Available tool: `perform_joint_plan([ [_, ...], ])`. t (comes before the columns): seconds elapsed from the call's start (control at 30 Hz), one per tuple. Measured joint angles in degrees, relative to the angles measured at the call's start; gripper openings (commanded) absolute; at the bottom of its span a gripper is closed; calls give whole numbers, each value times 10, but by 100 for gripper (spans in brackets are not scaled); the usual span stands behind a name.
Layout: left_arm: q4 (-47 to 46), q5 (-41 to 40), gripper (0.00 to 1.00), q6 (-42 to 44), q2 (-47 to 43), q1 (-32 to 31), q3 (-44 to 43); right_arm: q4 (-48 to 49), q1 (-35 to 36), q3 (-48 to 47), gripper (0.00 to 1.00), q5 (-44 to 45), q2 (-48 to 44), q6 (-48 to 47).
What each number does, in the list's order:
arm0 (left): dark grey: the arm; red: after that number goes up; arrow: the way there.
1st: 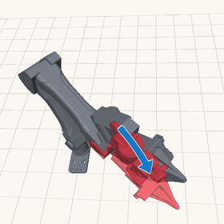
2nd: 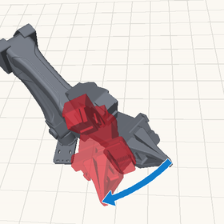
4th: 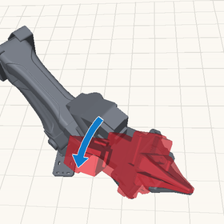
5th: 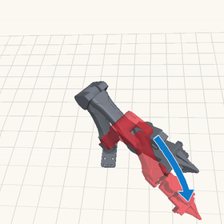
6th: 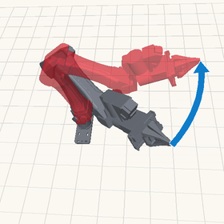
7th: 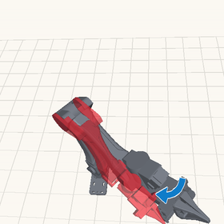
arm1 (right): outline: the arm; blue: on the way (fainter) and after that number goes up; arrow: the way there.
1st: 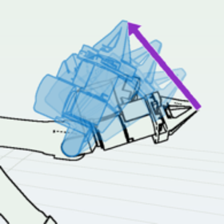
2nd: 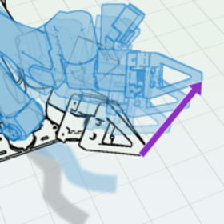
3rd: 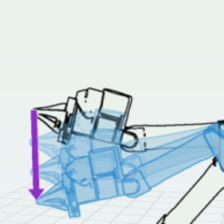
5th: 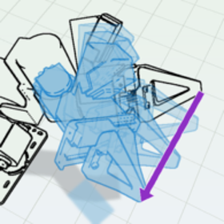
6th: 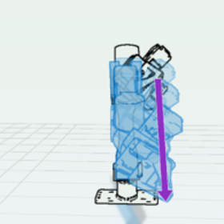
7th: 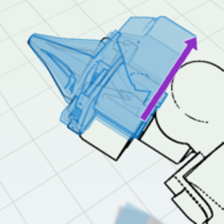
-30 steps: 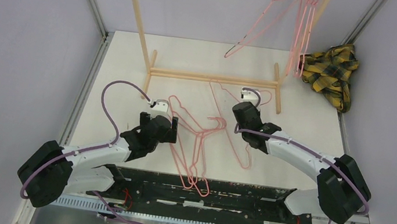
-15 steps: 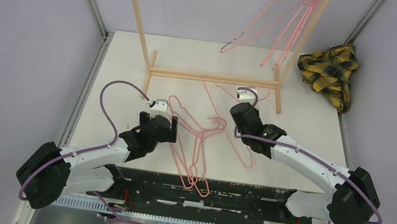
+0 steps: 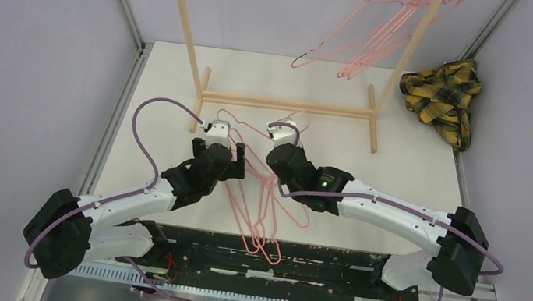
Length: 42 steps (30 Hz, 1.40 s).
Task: Organize the hangers
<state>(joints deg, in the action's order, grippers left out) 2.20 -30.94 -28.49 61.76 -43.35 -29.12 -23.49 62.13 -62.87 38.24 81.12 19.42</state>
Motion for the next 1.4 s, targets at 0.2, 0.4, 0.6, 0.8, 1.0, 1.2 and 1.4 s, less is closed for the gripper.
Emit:
perform_joint_plan([
  [0.2,-11,0,99,0,38,0,-6,-2,21,-5,1,-45,-7,-1],
  [0.4,-30,1,99,0,74,0,-6,9,20,-6,1,-161,-99,-5],
  [0.6,-40,4,99,0,96,0,-6,37,20,-13,1,-287,-124,-13],
  [0.8,-39,8,99,1,94,0,-6,50,20,-13,1,-311,-111,-14],
  [1.0,-8,16,99,0,5,0,-6,72,20,-13,1,-206,-102,-36],
  [1.2,28,18,99,0,-155,0,-6,113,19,-47,1,-131,-50,-70],
  [1.4,50,12,99,0,-226,0,12,168,19,-122,0,-90,8,-108],
])
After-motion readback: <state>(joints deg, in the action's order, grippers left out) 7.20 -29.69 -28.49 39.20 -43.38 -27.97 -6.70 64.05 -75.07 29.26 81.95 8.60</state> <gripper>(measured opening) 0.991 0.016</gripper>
